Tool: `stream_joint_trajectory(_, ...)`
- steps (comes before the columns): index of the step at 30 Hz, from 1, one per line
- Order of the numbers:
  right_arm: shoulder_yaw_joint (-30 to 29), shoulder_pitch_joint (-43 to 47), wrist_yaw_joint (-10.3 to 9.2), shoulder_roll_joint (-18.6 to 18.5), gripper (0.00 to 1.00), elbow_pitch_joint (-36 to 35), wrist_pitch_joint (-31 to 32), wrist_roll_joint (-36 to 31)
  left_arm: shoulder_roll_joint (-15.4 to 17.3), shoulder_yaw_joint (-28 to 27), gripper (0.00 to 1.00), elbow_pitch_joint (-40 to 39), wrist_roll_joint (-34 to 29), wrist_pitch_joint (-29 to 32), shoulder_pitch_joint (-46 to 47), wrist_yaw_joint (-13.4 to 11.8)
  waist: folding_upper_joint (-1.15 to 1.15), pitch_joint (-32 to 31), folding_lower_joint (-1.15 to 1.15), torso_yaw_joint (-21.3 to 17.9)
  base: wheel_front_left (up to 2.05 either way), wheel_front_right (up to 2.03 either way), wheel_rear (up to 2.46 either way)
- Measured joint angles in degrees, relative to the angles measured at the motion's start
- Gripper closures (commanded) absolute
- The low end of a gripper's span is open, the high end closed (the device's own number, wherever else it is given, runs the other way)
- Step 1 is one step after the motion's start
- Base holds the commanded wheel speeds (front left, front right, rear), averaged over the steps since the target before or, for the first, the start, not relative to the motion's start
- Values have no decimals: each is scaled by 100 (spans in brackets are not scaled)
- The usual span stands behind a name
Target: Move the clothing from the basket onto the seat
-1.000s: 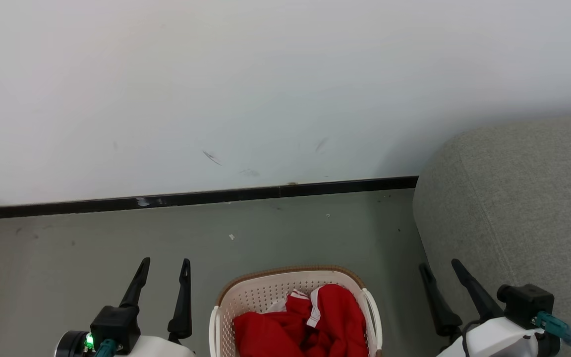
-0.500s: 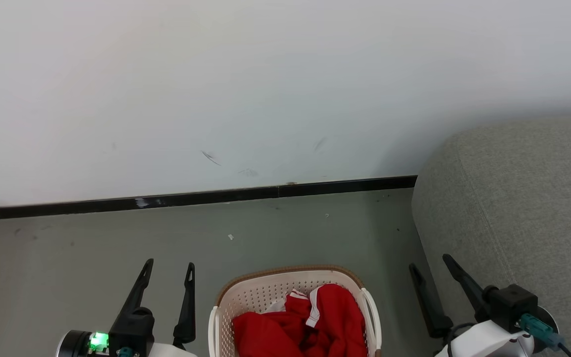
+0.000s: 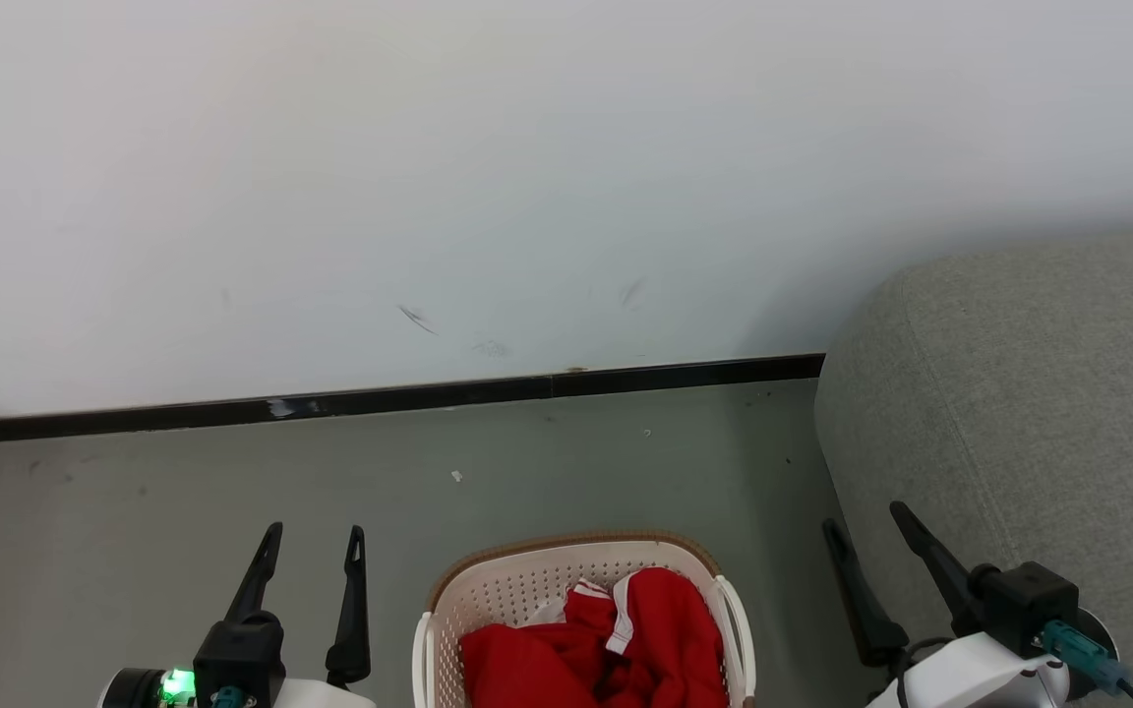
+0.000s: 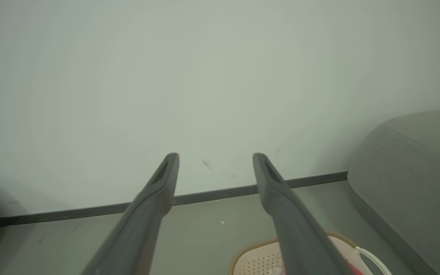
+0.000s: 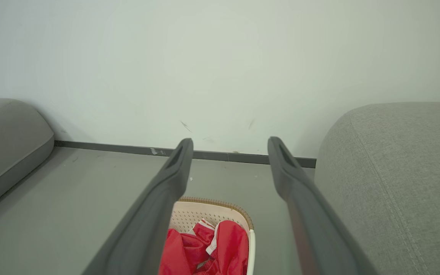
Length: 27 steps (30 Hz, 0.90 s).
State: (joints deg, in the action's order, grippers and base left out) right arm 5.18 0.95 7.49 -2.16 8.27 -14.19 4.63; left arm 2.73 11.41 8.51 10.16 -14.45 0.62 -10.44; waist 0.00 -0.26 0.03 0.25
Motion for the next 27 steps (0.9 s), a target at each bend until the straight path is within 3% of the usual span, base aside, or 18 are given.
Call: stream_joint_trajectory(27,-44,7,0,-1,0,-14,0,89,33,-36,0,147,-23,0,4,-1,0,58,-1,0,0,0,0)
